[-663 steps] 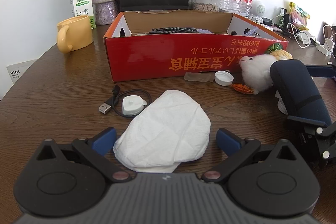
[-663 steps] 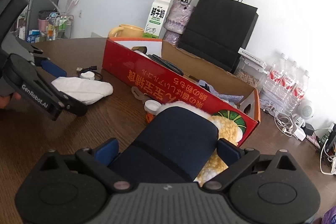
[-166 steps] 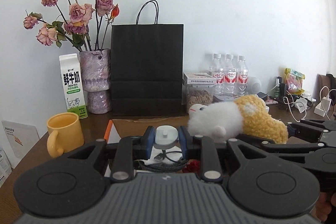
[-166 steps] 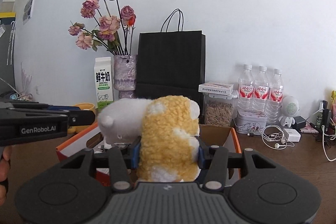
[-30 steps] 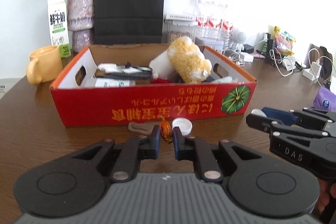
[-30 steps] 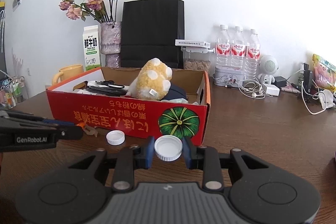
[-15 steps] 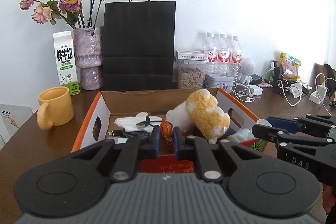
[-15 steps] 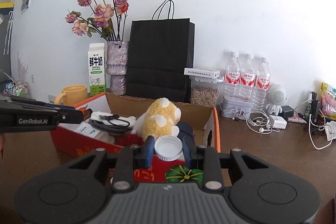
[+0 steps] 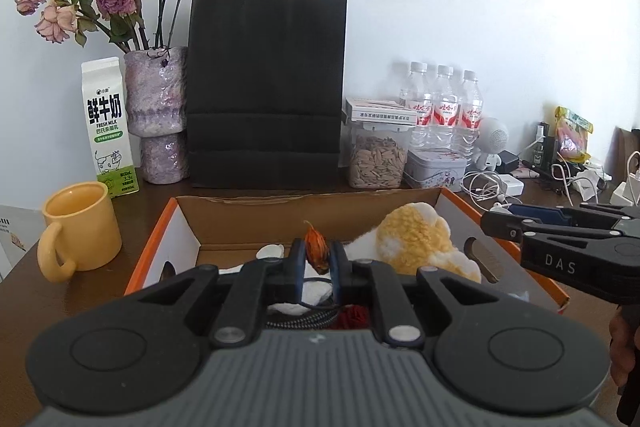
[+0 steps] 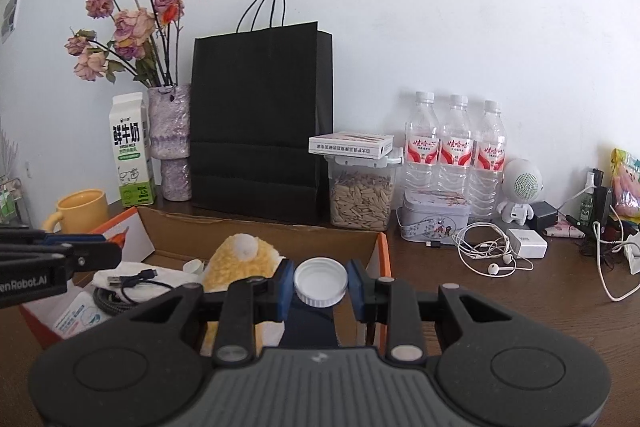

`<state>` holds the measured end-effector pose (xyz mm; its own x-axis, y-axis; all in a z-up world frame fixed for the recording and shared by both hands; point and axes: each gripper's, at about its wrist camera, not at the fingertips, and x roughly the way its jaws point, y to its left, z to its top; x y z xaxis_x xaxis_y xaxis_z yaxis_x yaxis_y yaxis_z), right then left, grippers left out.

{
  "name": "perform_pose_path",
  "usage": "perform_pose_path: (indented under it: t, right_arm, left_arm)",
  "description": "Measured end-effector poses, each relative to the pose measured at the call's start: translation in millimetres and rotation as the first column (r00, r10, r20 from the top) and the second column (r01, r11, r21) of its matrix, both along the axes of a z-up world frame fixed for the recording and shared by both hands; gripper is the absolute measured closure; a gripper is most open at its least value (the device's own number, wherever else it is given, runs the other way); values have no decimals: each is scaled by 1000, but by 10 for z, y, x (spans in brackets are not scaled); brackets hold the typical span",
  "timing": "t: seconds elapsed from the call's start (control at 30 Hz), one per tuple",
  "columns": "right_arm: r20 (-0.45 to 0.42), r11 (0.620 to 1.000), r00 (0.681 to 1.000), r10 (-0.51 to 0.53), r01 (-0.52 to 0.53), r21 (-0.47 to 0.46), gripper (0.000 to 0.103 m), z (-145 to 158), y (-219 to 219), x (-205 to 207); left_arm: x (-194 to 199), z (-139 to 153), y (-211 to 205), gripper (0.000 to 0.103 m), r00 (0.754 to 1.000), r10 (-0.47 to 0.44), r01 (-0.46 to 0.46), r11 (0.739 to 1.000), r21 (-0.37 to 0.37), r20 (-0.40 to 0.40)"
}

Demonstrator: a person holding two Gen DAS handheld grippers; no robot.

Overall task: Organize objects
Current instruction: 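Carry cap and orange piece into the box while both tools open to release, then withdraw both open tools from the box toward the table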

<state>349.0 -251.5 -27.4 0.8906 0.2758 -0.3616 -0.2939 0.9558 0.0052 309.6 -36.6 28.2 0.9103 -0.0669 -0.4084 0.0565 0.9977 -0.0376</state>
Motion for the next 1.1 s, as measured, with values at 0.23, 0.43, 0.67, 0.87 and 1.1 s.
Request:
perform_pose_path:
  t: [0.23,0.43,0.67,0.87,1.1]
  right_arm:
    - [-38,1000,999,14,-14,13,75,-133,-8,191]
    - [-49,1000,999,19,-18,24,75,-180,-42,194]
    - [-19,999,1000,1,0,51,23,-140,-98,98]
    - [3,998,1000,-8,7,61,1,-104,-115,34]
    - [30,999,1000,-7,6,43,0,-81,-81,-122]
  left_arm:
    - [221,-102,115,90,999,12,-13,1000,-9,-35]
    - [209,-117,100,88,1000,13,-13,1000,5,-28]
    - [141,-88,127,0,996,86,-86,996,4,24]
    - [123,-73,189,0,991,131,-131,991,-5,40]
    - [11,-84,156,0,991,128,-129,992,8,49]
